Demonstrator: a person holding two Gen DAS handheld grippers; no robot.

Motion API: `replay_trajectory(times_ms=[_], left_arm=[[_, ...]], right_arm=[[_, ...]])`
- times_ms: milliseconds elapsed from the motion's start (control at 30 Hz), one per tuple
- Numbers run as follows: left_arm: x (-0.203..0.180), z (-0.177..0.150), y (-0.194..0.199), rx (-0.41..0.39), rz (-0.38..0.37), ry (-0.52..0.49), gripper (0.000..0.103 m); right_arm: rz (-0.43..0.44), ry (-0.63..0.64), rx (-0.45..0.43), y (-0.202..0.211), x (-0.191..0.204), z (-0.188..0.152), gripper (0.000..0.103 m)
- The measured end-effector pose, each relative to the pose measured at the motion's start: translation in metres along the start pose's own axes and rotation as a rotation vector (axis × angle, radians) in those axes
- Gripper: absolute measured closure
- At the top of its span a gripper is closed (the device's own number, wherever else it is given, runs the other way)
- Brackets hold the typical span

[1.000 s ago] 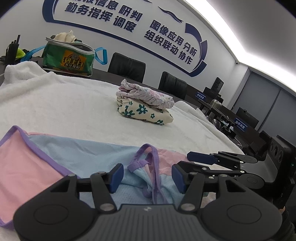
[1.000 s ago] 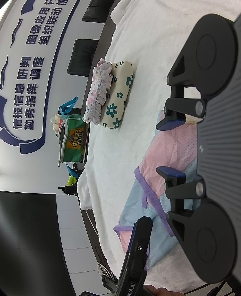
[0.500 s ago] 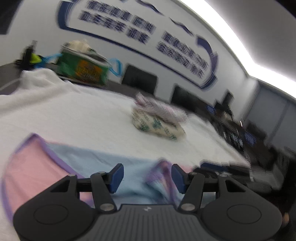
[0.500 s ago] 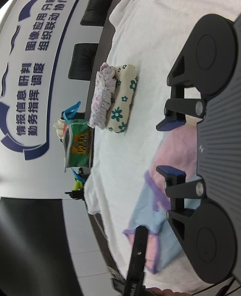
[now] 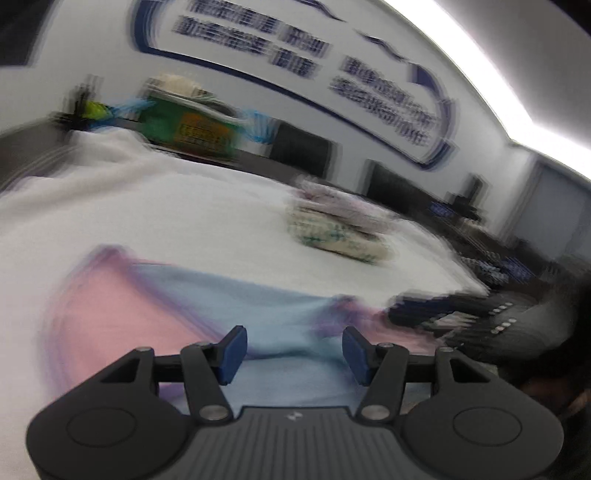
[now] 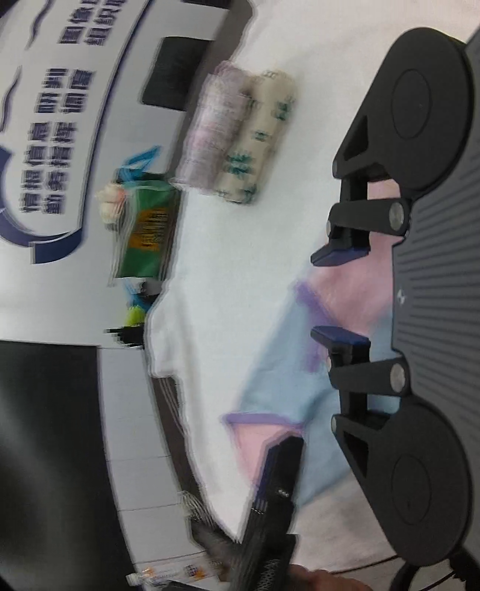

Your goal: Fold clothes

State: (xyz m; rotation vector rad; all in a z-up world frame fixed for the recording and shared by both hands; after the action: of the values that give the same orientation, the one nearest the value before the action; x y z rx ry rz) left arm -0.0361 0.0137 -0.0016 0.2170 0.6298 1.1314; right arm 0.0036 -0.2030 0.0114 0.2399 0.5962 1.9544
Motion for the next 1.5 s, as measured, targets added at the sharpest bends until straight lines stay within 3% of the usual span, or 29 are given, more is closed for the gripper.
replay_trajectory(times_ms=[100, 167, 233, 367, 567, 667, 700, 800, 833, 1033, 1167, 1233, 1333, 1433, 1500], left_arm=[[0.031, -0.005, 0.021, -0.007, 0.23, -0.002, 0.047], [0.042, -0.01, 0.026, -0.001, 0.305, 0.0, 0.046], [0.045, -0.015, 0.026, 0.022, 0.341, -0.008, 0.046], [0.047, -0.024, 0.025, 0.057, 0.397, -0.021, 0.046], [0.039, -0.028, 0.022, 0.045, 0.381, -0.054, 0.046], [0.04, -0.028, 0.016, 0.047, 0.38, -0.085, 0.053], [0.041, -0.028, 0.015, 0.042, 0.377, -0.09, 0.058], [0.045, -0.027, 0.012, 0.025, 0.374, -0.083, 0.093], [0.046, -0.026, 0.012, 0.021, 0.375, -0.077, 0.099], [0.056, -0.011, 0.009, 0.027, 0.345, -0.075, 0.102], [0.065, 0.03, 0.004, -0.014, 0.324, -0.112, 0.102], [0.074, 0.055, -0.007, 0.006, 0.292, -0.125, 0.102], [0.09, 0.08, -0.032, 0.055, 0.283, -0.127, 0.102], [0.106, 0.092, -0.059, 0.072, 0.27, -0.051, 0.101], [0.122, 0.097, -0.074, 0.058, 0.303, 0.038, 0.091]], right_arm=[[0.059, 0.106, -0.011, -0.012, 0.003, 0.03, 0.062], [0.163, 0.239, 0.007, -0.037, 0.02, 0.044, 0.061], [0.297, 0.377, 0.032, -0.068, 0.047, 0.056, 0.061], [0.446, 0.485, 0.125, -0.133, 0.097, 0.084, 0.061], [0.505, 0.529, 0.242, -0.188, 0.13, 0.078, 0.062], [0.554, 0.482, 0.241, -0.185, 0.125, 0.071, 0.081], [0.566, 0.48, 0.234, -0.182, 0.125, 0.067, 0.093], [0.551, 0.552, 0.189, -0.169, 0.132, 0.064, 0.101], [0.542, 0.553, 0.175, -0.167, 0.133, 0.066, 0.101], [0.486, 0.469, 0.075, -0.167, 0.118, 0.091, 0.102], [0.434, 0.421, 0.043, -0.176, 0.105, 0.105, 0.102], [0.393, 0.392, 0.043, -0.183, 0.098, 0.111, 0.102], [0.267, 0.373, 0.072, -0.201, 0.085, 0.116, 0.102], [0.127, 0.324, 0.111, -0.22, 0.065, 0.115, 0.102], [0.018, 0.269, 0.127, -0.23, 0.049, 0.117, 0.102]])
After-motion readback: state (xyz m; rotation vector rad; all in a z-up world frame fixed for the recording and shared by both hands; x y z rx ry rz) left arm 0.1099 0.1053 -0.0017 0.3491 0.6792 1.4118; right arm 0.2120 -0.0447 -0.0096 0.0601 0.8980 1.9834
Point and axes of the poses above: each gripper's, at about its wrist camera, not at the fingertips, and y roughly against the way its jaws point, x to its left, z to its top, the point moved 8 cm from there along -y, roughly the way its jaws point, and after that the axes turned 5 degrees about -z, right-handed, at the moved point
